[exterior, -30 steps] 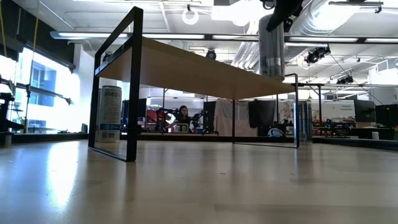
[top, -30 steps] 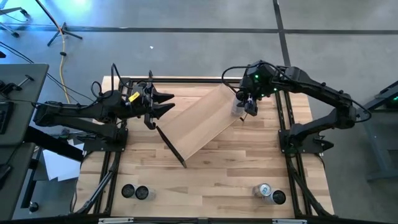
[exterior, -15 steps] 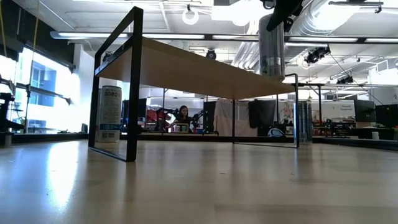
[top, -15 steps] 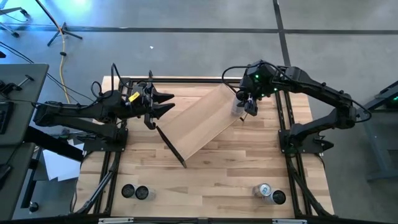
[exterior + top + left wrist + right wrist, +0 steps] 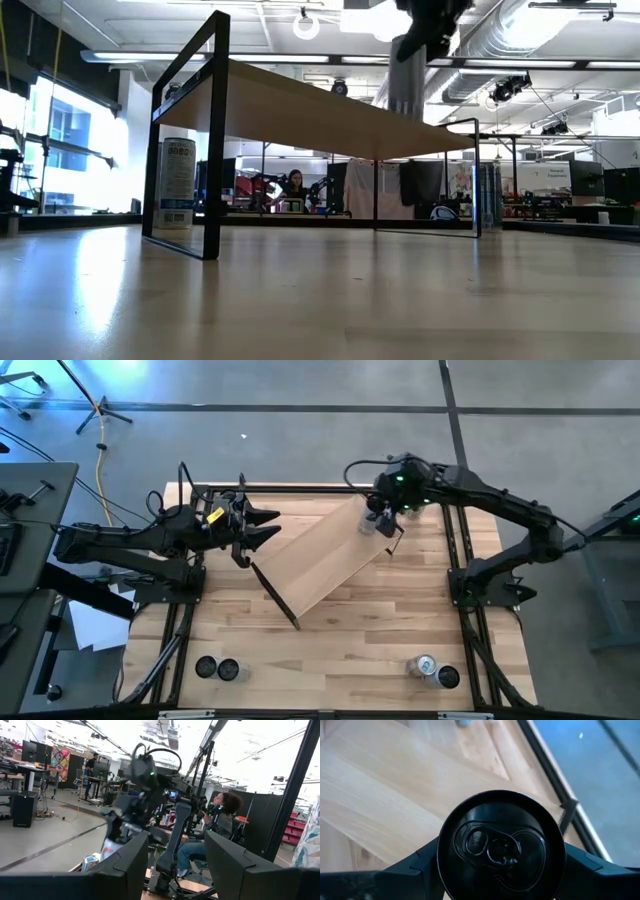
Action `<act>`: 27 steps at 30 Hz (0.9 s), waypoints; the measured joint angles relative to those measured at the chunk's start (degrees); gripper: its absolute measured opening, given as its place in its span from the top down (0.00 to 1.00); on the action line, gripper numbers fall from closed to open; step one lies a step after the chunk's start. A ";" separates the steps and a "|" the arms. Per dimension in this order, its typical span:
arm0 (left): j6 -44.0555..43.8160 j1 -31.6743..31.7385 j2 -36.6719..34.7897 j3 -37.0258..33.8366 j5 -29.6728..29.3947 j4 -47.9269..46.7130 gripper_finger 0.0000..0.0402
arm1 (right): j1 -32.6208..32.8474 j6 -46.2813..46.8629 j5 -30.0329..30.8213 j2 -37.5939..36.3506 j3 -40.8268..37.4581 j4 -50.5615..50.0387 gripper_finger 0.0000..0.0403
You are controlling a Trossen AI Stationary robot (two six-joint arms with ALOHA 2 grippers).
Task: Place canned beverage on shelf
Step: Put the top white-yellow soda can on the shelf
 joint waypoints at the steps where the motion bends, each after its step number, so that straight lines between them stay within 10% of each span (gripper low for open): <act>1: -0.02 0.01 0.00 0.00 0.00 0.00 0.58 | 0.00 -0.12 0.04 1.36 1.49 0.14 0.37; 12: 0.02 0.00 0.02 0.00 0.00 -0.03 0.58 | -2.66 -3.38 2.69 13.55 18.96 -8.12 0.37; 27: 0.04 0.01 0.00 0.00 0.02 -0.06 0.58 | -6.05 -0.02 -0.74 16.26 20.27 -9.42 0.37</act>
